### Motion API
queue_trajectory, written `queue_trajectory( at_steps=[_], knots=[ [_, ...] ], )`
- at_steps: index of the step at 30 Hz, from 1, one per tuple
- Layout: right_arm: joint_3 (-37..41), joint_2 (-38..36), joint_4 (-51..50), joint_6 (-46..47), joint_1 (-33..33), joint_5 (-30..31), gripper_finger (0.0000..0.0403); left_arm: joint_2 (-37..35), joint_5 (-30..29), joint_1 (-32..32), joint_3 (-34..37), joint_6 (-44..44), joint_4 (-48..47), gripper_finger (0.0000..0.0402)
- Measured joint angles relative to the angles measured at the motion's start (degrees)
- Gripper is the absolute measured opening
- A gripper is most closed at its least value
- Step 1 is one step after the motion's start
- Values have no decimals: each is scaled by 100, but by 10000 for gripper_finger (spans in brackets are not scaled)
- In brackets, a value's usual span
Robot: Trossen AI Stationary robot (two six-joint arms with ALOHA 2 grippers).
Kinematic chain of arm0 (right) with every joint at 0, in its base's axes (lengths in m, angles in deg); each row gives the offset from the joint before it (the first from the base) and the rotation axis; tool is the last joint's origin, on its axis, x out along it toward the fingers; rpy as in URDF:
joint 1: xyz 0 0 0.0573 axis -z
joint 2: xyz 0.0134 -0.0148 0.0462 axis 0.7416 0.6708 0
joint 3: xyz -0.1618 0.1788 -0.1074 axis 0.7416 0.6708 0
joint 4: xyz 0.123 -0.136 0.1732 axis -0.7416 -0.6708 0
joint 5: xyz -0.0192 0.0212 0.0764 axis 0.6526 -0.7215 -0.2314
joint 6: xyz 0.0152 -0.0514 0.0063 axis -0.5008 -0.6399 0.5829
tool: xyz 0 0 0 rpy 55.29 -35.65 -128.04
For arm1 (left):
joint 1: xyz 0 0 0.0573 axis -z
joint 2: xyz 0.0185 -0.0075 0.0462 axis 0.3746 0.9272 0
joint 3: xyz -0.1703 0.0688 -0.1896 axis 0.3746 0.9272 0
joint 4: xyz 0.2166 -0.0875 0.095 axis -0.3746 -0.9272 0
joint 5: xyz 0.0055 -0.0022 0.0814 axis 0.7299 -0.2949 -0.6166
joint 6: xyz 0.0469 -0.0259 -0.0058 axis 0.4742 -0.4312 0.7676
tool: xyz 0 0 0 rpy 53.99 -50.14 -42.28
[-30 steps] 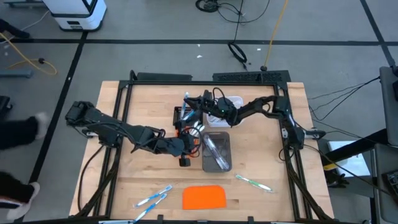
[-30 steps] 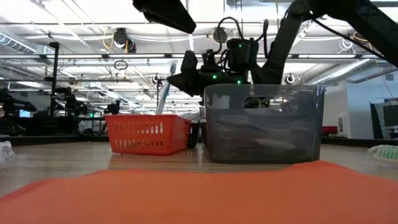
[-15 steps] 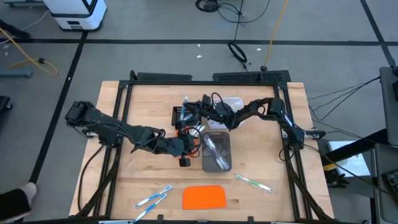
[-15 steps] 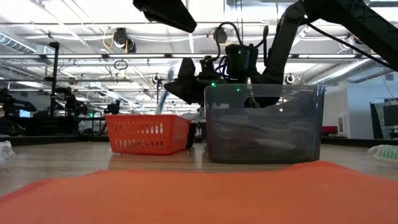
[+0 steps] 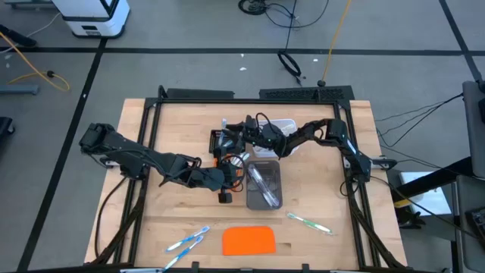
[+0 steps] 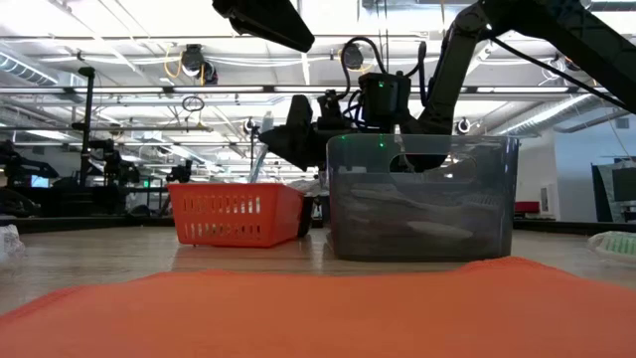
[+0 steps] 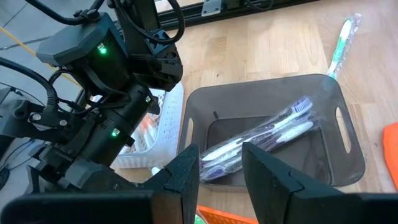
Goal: Pick & Place Toothbrushes
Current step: Put the blue toothbrush into the black bin, then put the green toothbrush into the orange bin
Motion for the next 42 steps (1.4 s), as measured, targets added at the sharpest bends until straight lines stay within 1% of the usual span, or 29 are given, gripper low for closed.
queue_trajectory(
  at_steps=[4,7,10,13,19,22,25,34,39,42],
  knots=[
    [0,0,1,-3,5,-14,147,0,0,0,0,0,0,122],
    [1,-14,14,-5,28,-202,170,0,0,0,0,1,0,122],
    [15,-183,-64,-27,59,-456,189,0,0,0,0,0,-2,122],
    [45,-433,-340,-289,62,-470,200,0,2,0,0,2,-2,122],
    [59,-1054,-1727,-670,58,-461,205,0,0,0,0,2,-4,122],
    [61,-1242,-2197,-844,58,-464,202,0,0,-1,0,2,-6,122],
    [59,-1444,-2425,-1000,58,-463,200,0,0,0,0,-5,-5,122],
    [55,-2225,-4050,-1688,60,-445,199,0,0,0,0,-4,-21,122],
    [62,-2765,-5078,-2023,60,-434,199,0,0,0,0,-3,-46,122],
    [61,-3172,-5985,-2167,60,-435,199,0,0,0,0,-7,-50,122]
  ],
)
